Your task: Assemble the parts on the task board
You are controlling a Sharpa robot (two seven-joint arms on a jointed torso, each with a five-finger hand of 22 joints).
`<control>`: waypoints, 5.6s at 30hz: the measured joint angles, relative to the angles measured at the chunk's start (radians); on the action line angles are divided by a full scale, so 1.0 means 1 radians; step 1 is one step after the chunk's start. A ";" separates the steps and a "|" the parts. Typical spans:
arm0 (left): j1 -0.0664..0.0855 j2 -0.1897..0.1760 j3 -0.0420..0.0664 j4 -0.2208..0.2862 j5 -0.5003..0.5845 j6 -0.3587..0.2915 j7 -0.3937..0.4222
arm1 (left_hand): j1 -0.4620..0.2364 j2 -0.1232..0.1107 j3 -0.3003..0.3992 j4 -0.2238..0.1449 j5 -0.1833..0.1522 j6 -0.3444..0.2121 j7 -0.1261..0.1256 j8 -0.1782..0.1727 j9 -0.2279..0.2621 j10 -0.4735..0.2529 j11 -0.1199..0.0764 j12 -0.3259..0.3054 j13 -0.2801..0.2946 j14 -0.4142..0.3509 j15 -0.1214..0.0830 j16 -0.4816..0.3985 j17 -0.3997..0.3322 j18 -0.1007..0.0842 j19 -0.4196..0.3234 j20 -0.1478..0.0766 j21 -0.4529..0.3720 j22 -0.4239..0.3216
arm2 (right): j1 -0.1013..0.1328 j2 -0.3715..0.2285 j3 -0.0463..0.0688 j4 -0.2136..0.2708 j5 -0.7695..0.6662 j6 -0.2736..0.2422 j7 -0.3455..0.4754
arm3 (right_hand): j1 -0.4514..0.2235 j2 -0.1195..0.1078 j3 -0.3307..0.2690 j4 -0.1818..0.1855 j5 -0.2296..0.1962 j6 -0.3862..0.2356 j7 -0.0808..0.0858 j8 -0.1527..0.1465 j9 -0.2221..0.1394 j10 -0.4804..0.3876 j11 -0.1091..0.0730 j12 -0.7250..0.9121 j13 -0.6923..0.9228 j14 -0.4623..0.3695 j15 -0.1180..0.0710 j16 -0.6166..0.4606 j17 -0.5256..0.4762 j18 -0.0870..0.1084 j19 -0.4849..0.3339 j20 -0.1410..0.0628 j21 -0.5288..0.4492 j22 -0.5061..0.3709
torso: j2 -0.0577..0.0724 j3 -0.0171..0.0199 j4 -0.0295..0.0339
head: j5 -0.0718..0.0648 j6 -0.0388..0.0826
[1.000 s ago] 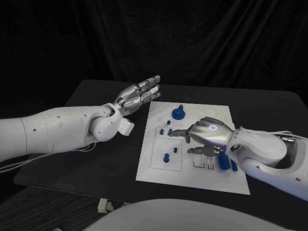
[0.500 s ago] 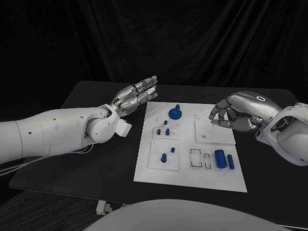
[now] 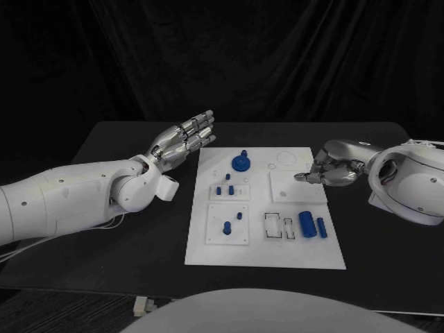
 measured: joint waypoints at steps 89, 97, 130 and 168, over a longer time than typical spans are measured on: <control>-0.010 -0.007 0.000 0.000 0.000 0.008 0.000 | 0.008 0.008 0.003 0.003 0.004 0.011 0.003 0.000 0.002 0.006 0.019 0.029 0.004 0.000 0.007 0.000 0.000 0.000 0.004 0.011 0.004 0.001 | -0.062 0.244 0.000 -0.215 0.138 0.524 -0.285 | -0.017 -0.036 0.025 -0.008 0.144 -0.152 0.010 0.055 0.305 0.000 0.014 0.000 -0.001 0.001 0.010 -0.017 -0.001 0.001 0.001 0.016 -0.085 0.000 | 0.001 0.0000 0.0011 | -0.056 0.000; -0.012 -0.007 0.000 -0.001 0.000 0.009 0.000 | 0.008 0.008 0.003 0.003 0.004 0.011 0.003 0.000 0.003 0.005 0.019 0.029 0.004 0.000 0.007 0.000 0.000 0.000 0.004 0.011 0.004 0.001 | -0.070 0.249 0.000 -0.221 0.134 0.518 -0.285 | 0.011 -0.038 0.040 -0.024 0.238 -0.211 0.008 0.114 0.403 0.000 0.014 0.000 -0.001 0.001 0.010 -0.040 -0.001 0.018 0.001 0.016 -0.132 0.000 | 0.001 0.0005 0.0011 | -0.056 0.000; -0.015 -0.007 0.000 -0.003 0.000 0.019 0.000 | 0.008 0.008 0.003 0.003 0.004 0.059 0.056 0.013 0.010 0.002 0.005 0.034 0.004 0.000 0.007 0.000 0.000 0.000 0.004 0.018 0.004 0.001 | -0.034 0.216 0.001 -0.189 0.332 0.403 -0.287 | 0.047 -0.034 0.107 -0.082 0.527 -0.238 -0.005 0.181 0.511 0.002 -0.002 0.000 0.000 0.001 0.002 -0.054 -0.001 0.017 0.002 0.009 -0.184 0.001 | 0.000 0.0007 0.0004 | -0.044 0.000; -0.017 -0.005 0.000 -0.002 0.000 0.028 0.000 | 0.008 0.008 0.003 0.003 0.004 0.066 0.063 0.018 0.011 0.003 -0.001 0.034 0.004 0.000 0.007 0.000 0.000 0.000 0.004 0.018 0.004 0.002 | -0.081 0.307 0.001 -0.252 0.610 0.367 -0.293 | -0.046 0.005 0.150 -0.117 0.254 -0.242 0.006 0.120 0.465 -0.002 0.002 0.000 -0.001 0.001 0.002 -0.079 -0.001 0.033 0.002 0.009 -0.246 0.000 | 0.001 0.0006 0.0007 | -0.025 0.000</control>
